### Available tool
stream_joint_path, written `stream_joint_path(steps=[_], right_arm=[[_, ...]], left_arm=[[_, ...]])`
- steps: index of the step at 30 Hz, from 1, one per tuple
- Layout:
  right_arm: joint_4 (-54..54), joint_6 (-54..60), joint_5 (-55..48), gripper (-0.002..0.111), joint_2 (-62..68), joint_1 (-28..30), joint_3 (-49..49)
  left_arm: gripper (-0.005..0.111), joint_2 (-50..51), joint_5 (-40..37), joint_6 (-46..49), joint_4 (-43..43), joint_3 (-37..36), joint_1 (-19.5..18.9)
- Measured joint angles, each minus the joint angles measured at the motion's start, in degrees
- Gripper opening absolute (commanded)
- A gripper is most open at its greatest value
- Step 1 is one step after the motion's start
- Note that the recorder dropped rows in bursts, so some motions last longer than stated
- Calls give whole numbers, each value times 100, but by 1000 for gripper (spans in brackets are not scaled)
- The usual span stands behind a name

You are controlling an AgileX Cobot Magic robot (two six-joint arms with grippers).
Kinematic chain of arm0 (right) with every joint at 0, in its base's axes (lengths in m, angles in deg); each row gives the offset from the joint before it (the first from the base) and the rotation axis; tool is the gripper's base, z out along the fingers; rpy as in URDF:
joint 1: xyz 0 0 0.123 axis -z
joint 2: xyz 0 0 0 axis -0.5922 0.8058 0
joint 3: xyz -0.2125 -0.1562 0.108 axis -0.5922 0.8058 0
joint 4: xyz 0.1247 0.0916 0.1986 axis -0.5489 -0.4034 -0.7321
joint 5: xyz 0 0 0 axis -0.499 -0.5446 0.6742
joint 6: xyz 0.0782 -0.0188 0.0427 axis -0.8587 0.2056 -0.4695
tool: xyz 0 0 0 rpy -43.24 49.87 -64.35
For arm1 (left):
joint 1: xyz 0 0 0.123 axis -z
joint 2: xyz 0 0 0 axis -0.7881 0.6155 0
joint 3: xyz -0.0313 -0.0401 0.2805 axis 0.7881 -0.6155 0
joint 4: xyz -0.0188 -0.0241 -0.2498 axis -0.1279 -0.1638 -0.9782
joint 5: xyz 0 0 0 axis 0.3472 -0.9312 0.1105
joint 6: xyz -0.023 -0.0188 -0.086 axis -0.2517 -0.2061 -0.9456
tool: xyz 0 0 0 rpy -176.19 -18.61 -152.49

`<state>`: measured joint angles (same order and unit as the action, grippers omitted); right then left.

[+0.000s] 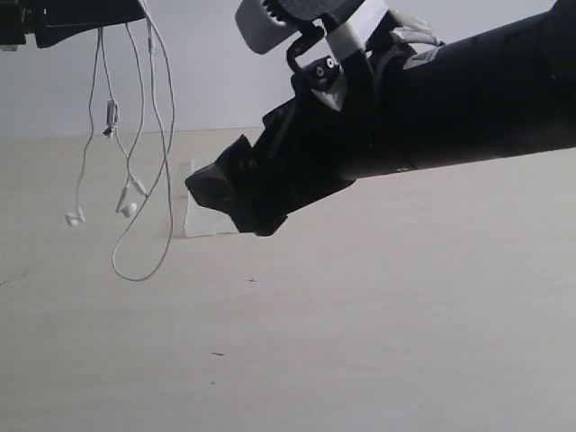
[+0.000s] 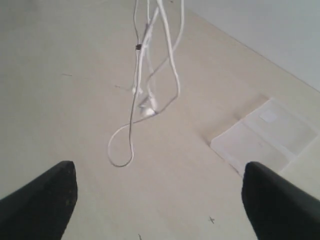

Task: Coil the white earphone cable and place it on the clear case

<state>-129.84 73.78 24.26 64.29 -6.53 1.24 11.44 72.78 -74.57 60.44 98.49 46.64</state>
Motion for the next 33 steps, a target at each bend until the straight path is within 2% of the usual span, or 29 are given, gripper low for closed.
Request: stream_joint_path(steps=[7,9,18,22,26,33], right_arm=[[-2649,2972,-332,84,502,0,0],[-3013,3473,-316,84,576,0,0],[-3321,3688,72,84,603,0,0],[-3613,3869,72,84,603,0,0],[-3918,4015,119,84,603,0,0],[-3977,4157,196,84,603,0,0]], left_arm=[[0,0,286,-10,178,0,40],[0,0,423,-10,213,0,40],[0,0,450,-50,213,0,45],[0,0,423,-68,169,0,350],[0,0,-179,-210,169,32,717],[0,0,-164,-214,190,32,823]])
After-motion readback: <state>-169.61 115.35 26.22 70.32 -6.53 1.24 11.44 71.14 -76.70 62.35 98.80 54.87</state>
